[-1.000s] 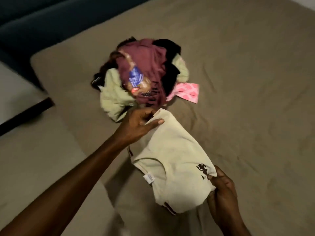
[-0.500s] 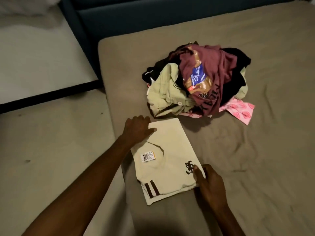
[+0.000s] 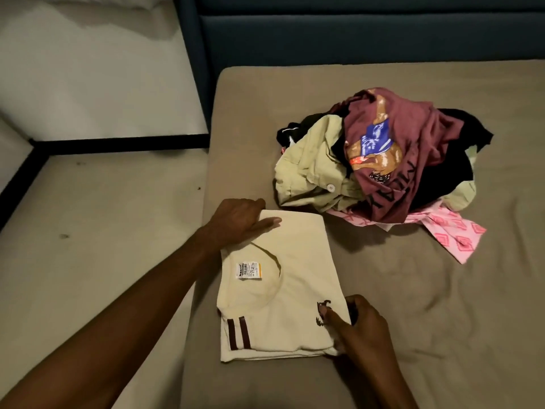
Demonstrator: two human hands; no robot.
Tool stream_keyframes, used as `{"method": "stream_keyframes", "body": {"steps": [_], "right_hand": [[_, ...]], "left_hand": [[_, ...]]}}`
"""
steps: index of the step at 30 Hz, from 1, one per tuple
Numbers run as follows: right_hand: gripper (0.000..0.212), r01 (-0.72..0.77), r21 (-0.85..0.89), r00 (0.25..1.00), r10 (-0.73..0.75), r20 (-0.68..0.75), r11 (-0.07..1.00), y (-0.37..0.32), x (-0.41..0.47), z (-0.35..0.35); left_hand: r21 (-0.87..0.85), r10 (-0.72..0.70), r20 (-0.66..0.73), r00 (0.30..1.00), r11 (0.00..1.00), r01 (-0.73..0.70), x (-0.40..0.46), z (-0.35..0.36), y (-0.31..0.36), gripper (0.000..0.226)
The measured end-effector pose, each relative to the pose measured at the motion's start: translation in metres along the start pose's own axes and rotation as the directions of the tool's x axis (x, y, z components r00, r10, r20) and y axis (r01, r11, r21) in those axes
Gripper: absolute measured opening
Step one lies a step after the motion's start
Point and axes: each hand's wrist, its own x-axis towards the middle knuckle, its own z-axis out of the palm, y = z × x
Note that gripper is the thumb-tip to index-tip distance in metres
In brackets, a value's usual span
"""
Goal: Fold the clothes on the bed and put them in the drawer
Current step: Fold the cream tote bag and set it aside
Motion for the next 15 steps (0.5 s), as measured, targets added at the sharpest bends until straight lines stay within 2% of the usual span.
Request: {"method": "stream_keyframes", "body": {"steps": [2,4,6,8,10,13,15], "right_hand": [[0.018,0.022,0.053,0.999,-0.024,0.042,0.998,0.001,0.0,-0.003],[0.019,0.012,0.259,0.996,-0.034,0.082,0.966,0.002,-0.005,-0.004],[0.023,-0.012,0.462,0.995,-0.033,0.089,0.887,-0.002,-0.012,-0.003],[0.025,0.001,0.541,0.997,-0.046,0.069,0.841,0.002,-0.012,0.005],[0.027,-0.002,0.535,0.999,-0.026,0.045,0.845,0.01,-0.008,0.014],[0.026,0.027,0.473,0.998,-0.052,0.04,0.881,0.018,-0.006,0.019],[0.028,0.035,0.449,0.996,-0.069,0.061,0.893,0.015,-0.005,0.018]], "left_hand": [[0.077,-0.004,-0.044,0.999,0.997,0.008,-0.001,-0.004,0.005,0.071],[0.067,-0.026,-0.074,0.997,0.997,0.031,0.004,-0.008,0.005,0.081],[0.064,-0.025,-0.115,0.993,0.997,0.033,0.013,-0.01,0.001,0.08],[0.093,-0.028,-0.125,0.992,0.995,0.04,0.023,-0.016,0.0,0.075],[0.128,-0.042,-0.099,0.994,0.99,0.054,0.03,-0.024,0.002,0.077],[0.215,-0.155,0.046,0.987,0.966,0.142,0.025,-0.025,0.007,0.074],[0.135,-0.289,0.102,0.952,0.952,0.275,0.013,-0.02,0.008,0.076]]}}
